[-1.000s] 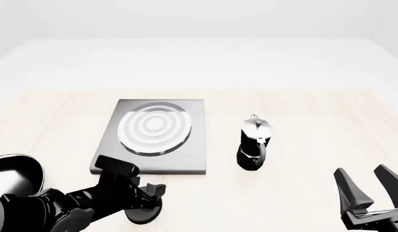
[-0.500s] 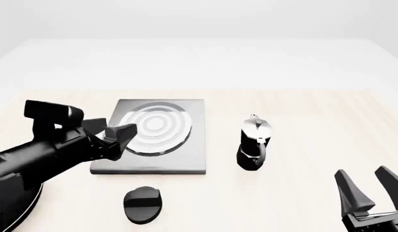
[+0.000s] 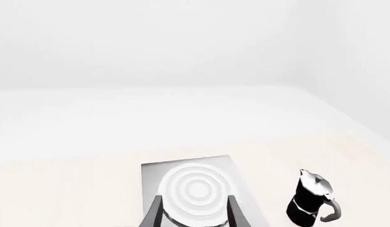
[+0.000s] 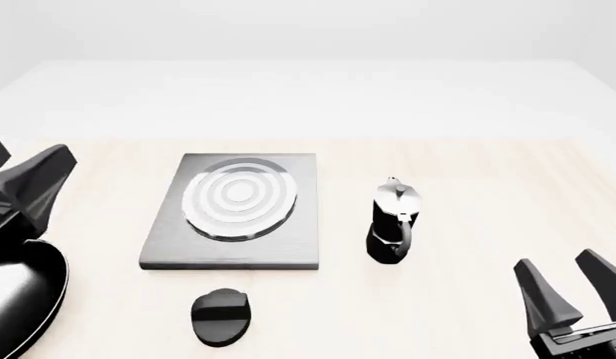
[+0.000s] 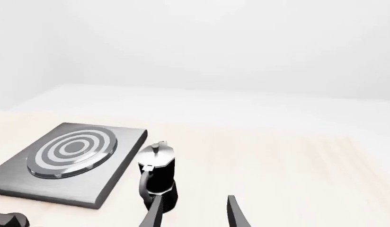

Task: Turn on the stove and put the moka pot on it.

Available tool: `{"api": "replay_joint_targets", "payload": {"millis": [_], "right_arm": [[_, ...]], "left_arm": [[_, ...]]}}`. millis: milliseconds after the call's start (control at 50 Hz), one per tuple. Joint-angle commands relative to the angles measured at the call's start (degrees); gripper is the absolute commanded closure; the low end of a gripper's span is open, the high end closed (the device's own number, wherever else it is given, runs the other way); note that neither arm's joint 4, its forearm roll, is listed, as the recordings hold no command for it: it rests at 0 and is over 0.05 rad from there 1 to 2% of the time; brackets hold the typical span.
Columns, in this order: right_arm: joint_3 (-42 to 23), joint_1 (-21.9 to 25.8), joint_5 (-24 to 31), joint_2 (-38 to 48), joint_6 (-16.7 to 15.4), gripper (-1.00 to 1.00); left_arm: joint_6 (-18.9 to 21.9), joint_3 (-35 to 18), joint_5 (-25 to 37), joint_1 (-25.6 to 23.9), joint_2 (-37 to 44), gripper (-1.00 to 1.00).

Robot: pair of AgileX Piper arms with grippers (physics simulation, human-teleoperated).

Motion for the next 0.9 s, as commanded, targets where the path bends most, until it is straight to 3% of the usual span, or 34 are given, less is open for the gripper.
{"api": "replay_joint_targets", "payload": {"millis": [20, 140, 340, 460, 660, 900], "right_arm": [[-5.1, 3.3, 3.9, 0.1, -2.6, -1.0], [-9.3, 5.4, 6.0, 2.6, -4.3, -1.0], [-12.1, 5.5, 2.2, 14.2, -5.9, -1.0], [-14.5, 6.6, 2.4, 17.7, -4.7, -1.0], [-17.3, 9.0, 1.3, 24.9, -1.2, -1.0], [-17.2, 8.6, -2.5, 29.6, -0.9, -1.0]], "left_arm": [[0.5, 7.0, -1.8, 5.0, -8.7, -1.0], [2.5, 13.7, -4.1, 8.1, -13.3, -1.0], [3.5, 22.0, -5.9, 9.5, -20.3, -1.0], [4.0, 24.5, -4.8, 9.9, -25.3, -1.0], [5.5, 28.3, -6.9, 9.5, -26.2, -1.0], [5.4, 31.6, -8.5, 9.8, -26.2, -1.0]]}}
